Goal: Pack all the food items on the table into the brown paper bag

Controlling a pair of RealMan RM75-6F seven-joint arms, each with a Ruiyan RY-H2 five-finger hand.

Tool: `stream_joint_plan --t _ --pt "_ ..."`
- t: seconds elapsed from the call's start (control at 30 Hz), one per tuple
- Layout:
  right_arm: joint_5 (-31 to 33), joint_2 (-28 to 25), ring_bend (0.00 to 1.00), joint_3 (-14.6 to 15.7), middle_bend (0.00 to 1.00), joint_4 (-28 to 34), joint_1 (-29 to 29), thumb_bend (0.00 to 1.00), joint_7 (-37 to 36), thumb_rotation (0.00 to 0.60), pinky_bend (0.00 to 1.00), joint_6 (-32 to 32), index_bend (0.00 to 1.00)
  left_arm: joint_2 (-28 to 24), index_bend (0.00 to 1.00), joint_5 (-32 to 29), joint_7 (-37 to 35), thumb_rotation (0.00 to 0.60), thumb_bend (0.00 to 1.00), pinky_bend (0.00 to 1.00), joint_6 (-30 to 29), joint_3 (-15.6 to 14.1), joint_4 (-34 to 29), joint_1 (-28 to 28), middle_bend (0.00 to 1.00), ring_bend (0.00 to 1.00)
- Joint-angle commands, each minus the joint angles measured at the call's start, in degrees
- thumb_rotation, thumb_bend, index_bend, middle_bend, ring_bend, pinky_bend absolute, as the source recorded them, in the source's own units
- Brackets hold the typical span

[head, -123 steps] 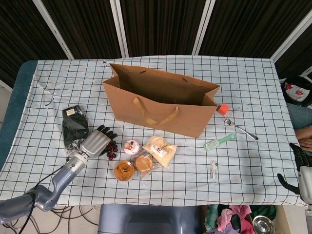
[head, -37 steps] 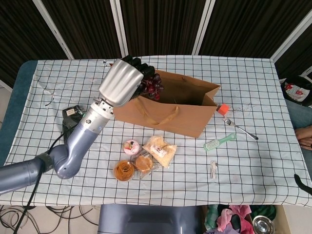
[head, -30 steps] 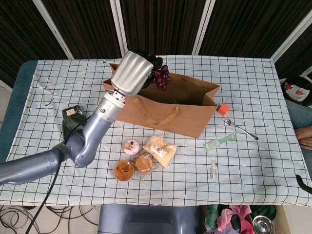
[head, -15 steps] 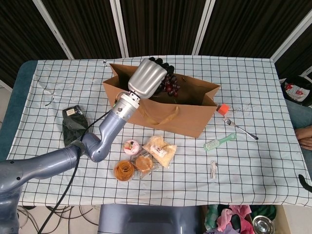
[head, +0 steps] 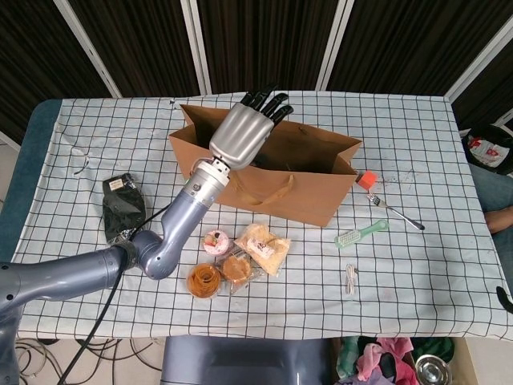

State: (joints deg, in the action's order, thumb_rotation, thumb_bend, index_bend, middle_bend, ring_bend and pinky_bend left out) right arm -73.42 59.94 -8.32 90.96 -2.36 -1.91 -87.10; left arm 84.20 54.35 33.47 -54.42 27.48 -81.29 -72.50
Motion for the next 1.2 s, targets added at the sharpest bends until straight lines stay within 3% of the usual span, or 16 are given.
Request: stream_joint_plan --t 0.03,0.17,0.27,0.37,0.47,0.63,0.83,1.0,1.2 --pt "0.1 0.0 0.18 -0.1 0.10 -0.1 0.0 0.22 -0.1 0.600 0.19 0.0 0.01 -4.9 0.20 1.4 2.6 0.600 0.00 0.18 -5.2 0.2 -7.0 2.8 0.15 0.02" --pt "0.3 -0.1 0.18 -0.3 0.10 -0.2 -0.2 0.22 -0.3 0.600 0.19 -0.3 0.01 -11.9 0.20 3.7 4.9 0.600 0.00 0.19 -11.9 -0.2 -18.5 8.0 0.16 0.05" --pt "0.5 -0.1 0.18 -0.4 0.10 -0.2 -0.4 0.22 -0.2 0.600 0.19 -0.5 0.01 -16.6 0.20 5.9 6.3 0.600 0.01 0.20 -15.0 -2.0 -25.3 12.0 0.17 0.05" --pt "0.5 -0.1 0.18 -0.5 0.10 -0.1 -0.4 0.22 0.0 0.600 0.19 -0.6 0.01 -23.3 0.20 11.9 6.2 0.600 0.01 0.20 -20.0 -6.7 -34.1 19.6 0.18 0.06" --pt "0.5 0.0 0.18 -0.5 0.10 0.0 -0.4 0.22 0.3 0.600 0.19 -0.6 0.01 -26.5 0.21 18.5 2.9 0.600 0.03 0.21 -24.6 -11.1 -36.8 26.1 0.18 0.07" --pt "0.6 0.1 0.18 -0.4 0.10 -0.1 -0.3 0.22 0.5 0.600 0.19 -0.2 0.01 -28.1 0.21 31.1 -8.6 0.600 0.04 0.21 -32.0 -20.2 -31.0 36.8 0.18 0.07" --pt "1.0 0.4 0.18 -0.4 0.10 -0.4 -0.2 0.22 1.0 0.600 0.19 0.3 0.01 -27.2 0.21 35.3 -21.6 0.600 0.04 0.21 -29.7 -29.7 -21.7 43.5 0.18 0.07" --pt "1.2 0.5 0.18 -0.5 0.10 -0.6 -0.1 0.22 1.4 0.600 0.19 0.5 0.01 -25.0 0.21 36.4 -31.3 0.600 0.04 0.21 -25.2 -34.1 -17.7 45.5 0.18 0.07" --pt "1.8 0.4 0.18 -0.8 0.10 -0.9 -0.3 0.22 0.8 0.600 0.19 0.5 0.01 -21.6 0.20 41.1 -33.0 0.600 0.04 0.20 -21.7 -35.7 -13.2 44.8 0.18 0.07"
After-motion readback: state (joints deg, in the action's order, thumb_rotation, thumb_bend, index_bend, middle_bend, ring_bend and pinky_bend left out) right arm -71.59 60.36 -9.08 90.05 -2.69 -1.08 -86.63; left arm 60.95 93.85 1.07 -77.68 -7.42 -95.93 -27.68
